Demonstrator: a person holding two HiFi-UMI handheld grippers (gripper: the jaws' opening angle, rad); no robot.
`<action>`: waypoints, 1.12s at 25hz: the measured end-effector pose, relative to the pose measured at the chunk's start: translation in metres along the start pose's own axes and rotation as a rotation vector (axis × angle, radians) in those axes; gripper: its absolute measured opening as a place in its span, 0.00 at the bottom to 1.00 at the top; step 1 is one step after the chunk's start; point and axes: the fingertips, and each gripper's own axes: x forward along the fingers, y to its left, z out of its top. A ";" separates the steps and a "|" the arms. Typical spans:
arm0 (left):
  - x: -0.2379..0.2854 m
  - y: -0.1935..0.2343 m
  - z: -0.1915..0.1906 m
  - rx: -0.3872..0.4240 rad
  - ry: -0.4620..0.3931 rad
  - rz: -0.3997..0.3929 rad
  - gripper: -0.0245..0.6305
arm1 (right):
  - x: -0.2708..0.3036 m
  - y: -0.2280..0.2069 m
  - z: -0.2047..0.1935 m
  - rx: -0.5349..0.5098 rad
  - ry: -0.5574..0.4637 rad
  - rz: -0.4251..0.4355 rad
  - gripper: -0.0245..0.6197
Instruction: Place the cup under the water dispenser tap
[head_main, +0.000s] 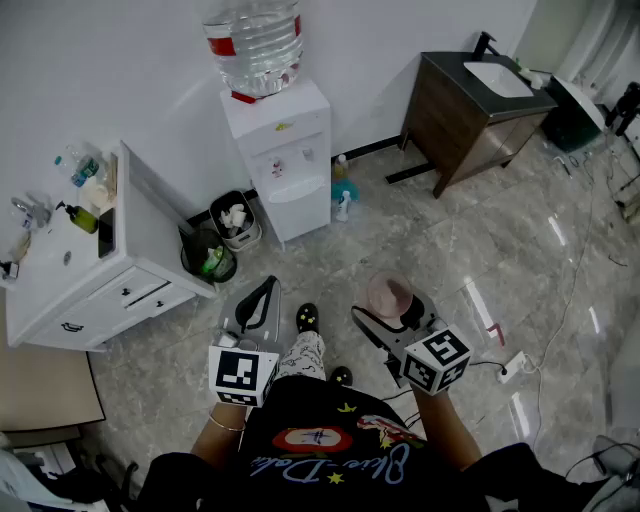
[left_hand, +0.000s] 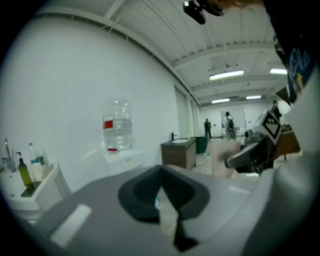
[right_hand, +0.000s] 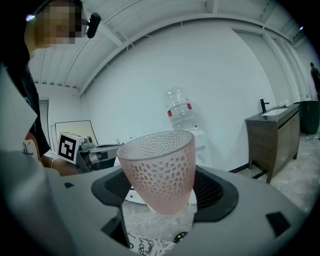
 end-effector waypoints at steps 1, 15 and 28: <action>0.009 0.006 -0.002 -0.007 0.002 -0.002 0.04 | 0.010 -0.005 0.003 -0.005 0.003 0.000 0.58; 0.213 0.148 -0.033 -0.013 0.051 -0.085 0.03 | 0.275 -0.140 0.051 -0.120 0.019 -0.020 0.58; 0.339 0.203 -0.237 -0.217 0.269 -0.026 0.04 | 0.503 -0.321 -0.120 -0.049 0.150 -0.231 0.58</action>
